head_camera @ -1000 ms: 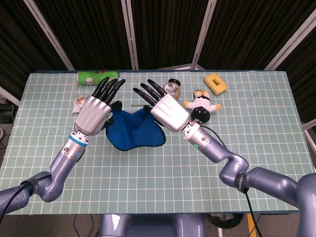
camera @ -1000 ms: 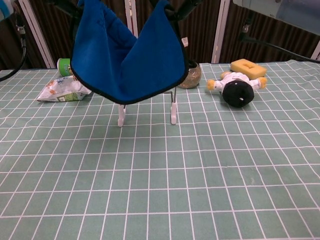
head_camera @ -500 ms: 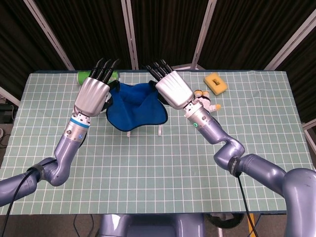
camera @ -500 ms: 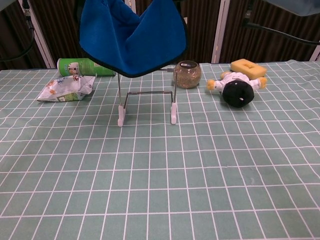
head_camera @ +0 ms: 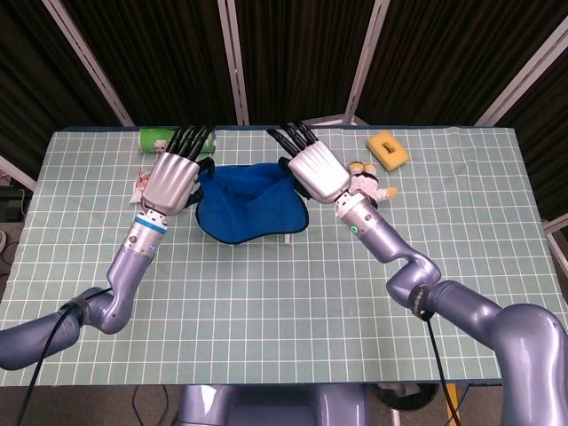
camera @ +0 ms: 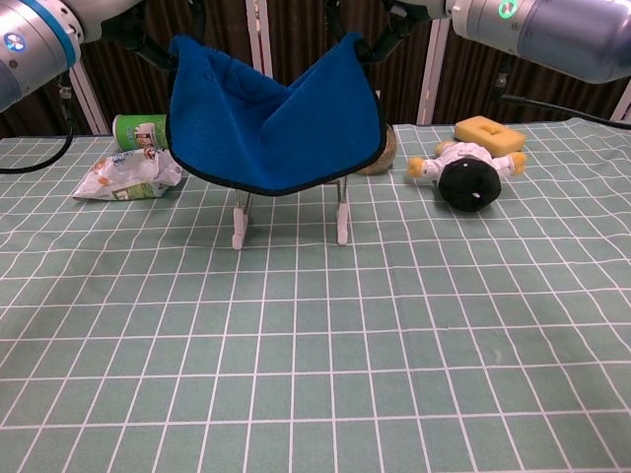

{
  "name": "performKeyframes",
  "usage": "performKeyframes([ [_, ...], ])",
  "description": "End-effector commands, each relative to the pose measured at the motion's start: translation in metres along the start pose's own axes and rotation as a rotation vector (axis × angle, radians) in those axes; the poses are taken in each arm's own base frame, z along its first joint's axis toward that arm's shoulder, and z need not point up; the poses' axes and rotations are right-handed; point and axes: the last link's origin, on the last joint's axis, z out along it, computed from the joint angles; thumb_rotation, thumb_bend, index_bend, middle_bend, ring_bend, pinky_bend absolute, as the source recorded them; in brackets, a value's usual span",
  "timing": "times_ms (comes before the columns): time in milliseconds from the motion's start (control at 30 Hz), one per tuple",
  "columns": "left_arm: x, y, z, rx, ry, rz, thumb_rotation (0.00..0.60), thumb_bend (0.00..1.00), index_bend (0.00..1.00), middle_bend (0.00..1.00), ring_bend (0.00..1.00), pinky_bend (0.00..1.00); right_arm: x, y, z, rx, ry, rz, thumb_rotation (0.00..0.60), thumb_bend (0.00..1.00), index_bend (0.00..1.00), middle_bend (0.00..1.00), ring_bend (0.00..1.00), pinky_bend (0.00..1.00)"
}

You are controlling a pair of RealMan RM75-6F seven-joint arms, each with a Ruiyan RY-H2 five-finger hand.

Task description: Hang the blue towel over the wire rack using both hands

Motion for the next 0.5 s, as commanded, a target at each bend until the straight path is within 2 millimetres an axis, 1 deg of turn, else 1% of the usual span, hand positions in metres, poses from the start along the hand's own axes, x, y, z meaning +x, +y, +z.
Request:
performKeyframes([
  [33,-0.011,-0.004,-0.005,0.011,-0.031,-0.014,0.600,0.52,0.74,0.00,0.00,0.00,-0.008,0.000,-0.004,-0.004,-0.017,0.006,0.600,0.36,0.66,0.05,0.00,0.00],
  [300,-0.035,-0.019,-0.015,0.048,-0.091,-0.036,0.600,0.52,0.74,0.00,0.00,0.00,-0.034,0.003,-0.014,-0.032,-0.068,0.014,0.600,0.36,0.66,0.05,0.00,0.00],
  [367,-0.042,-0.022,-0.017,0.055,-0.112,-0.041,0.600,0.52,0.74,0.00,0.00,0.00,-0.046,0.003,-0.020,-0.048,-0.088,0.033,0.600,0.36,0.66,0.05,0.00,0.00],
  [500,-0.049,-0.026,-0.018,0.063,-0.131,-0.031,0.600,0.52,0.74,0.00,0.00,0.00,-0.053,0.004,-0.022,-0.050,-0.096,0.038,0.600,0.36,0.66,0.05,0.00,0.00],
])
